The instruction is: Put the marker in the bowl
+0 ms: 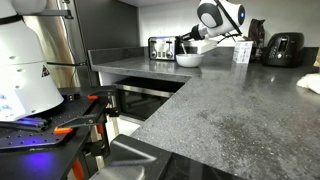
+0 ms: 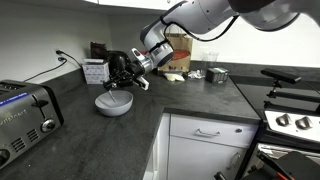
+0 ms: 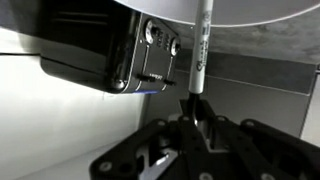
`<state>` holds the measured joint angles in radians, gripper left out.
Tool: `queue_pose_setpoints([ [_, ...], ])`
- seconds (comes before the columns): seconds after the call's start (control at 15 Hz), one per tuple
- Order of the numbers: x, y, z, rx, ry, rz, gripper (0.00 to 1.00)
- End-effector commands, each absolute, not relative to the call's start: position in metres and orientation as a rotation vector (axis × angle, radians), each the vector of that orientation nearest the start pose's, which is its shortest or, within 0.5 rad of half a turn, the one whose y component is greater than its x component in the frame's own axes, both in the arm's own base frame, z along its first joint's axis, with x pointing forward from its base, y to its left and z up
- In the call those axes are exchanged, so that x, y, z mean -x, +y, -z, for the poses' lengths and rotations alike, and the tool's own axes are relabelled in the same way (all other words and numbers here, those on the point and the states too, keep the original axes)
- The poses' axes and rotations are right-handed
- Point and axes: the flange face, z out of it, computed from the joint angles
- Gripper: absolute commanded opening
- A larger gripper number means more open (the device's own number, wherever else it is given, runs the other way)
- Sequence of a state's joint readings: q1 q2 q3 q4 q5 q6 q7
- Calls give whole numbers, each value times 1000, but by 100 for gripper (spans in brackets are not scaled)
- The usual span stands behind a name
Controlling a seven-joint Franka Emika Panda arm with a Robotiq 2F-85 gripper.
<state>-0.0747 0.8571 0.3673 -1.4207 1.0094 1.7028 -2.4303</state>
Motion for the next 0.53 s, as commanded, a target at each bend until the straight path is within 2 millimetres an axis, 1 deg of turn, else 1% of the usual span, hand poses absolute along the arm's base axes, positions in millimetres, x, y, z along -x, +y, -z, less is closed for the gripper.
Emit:
queue_pose_setpoints([
  [0.0,-669,224,-242,891,-1767,972,4],
  [0.07,-671,223,-242,896,-1772,975,7],
  [0.13,-673,221,-243,913,-1768,960,40],
  [0.2,-675,218,-244,921,-1773,954,41],
  [0.33,-678,214,-246,940,-1781,947,55],
  [0.4,-679,212,-248,948,-1797,946,63],
  [0.47,-682,208,-253,962,-1825,948,70],
])
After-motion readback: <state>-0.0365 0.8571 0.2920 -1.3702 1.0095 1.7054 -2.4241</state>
